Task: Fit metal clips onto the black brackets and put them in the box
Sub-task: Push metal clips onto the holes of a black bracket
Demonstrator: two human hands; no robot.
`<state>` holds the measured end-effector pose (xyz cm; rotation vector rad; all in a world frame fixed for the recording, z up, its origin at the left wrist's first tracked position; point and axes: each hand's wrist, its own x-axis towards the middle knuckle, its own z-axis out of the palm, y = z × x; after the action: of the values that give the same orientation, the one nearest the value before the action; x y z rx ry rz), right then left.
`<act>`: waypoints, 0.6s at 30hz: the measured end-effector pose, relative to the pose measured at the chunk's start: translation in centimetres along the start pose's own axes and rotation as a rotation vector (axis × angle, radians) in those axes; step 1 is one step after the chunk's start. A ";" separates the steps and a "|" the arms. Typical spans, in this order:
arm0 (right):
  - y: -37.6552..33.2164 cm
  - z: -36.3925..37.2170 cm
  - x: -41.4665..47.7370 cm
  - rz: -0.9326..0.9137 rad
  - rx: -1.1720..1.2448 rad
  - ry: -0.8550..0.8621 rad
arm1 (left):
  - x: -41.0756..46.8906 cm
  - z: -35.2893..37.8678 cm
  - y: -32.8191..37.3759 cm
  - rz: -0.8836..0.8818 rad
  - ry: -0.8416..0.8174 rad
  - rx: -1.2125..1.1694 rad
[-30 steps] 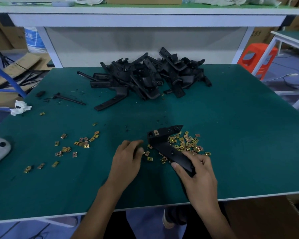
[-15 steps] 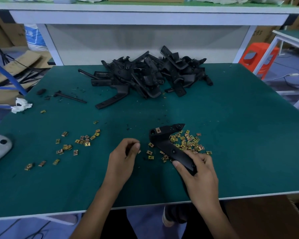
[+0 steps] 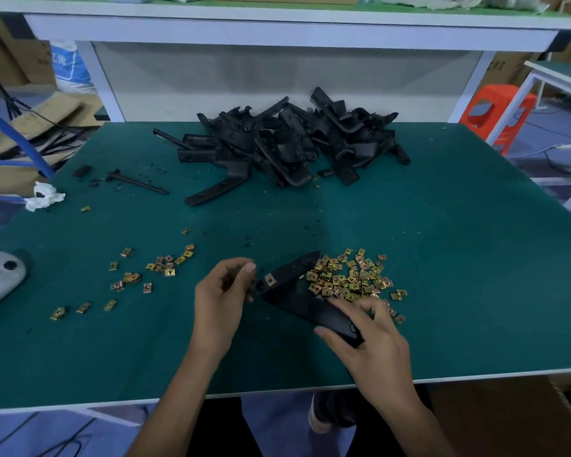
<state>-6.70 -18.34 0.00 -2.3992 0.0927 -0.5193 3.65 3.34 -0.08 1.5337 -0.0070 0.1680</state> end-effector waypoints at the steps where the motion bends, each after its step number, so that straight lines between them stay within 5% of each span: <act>1: 0.0 0.0 0.0 -0.015 -0.010 -0.009 | 0.0 0.0 0.0 -0.027 -0.001 -0.010; 13: -0.4 -0.3 -0.1 -0.099 -0.078 -0.141 | -0.2 -0.4 1.3 -0.171 -0.027 -0.190; 18: -0.2 -0.2 -0.1 -0.099 -0.103 -0.148 | 0.1 -1.1 1.6 -0.270 -0.161 -0.262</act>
<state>-6.88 -18.28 0.23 -2.5445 -0.0658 -0.3878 3.44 4.52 1.48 1.2687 0.0492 -0.1662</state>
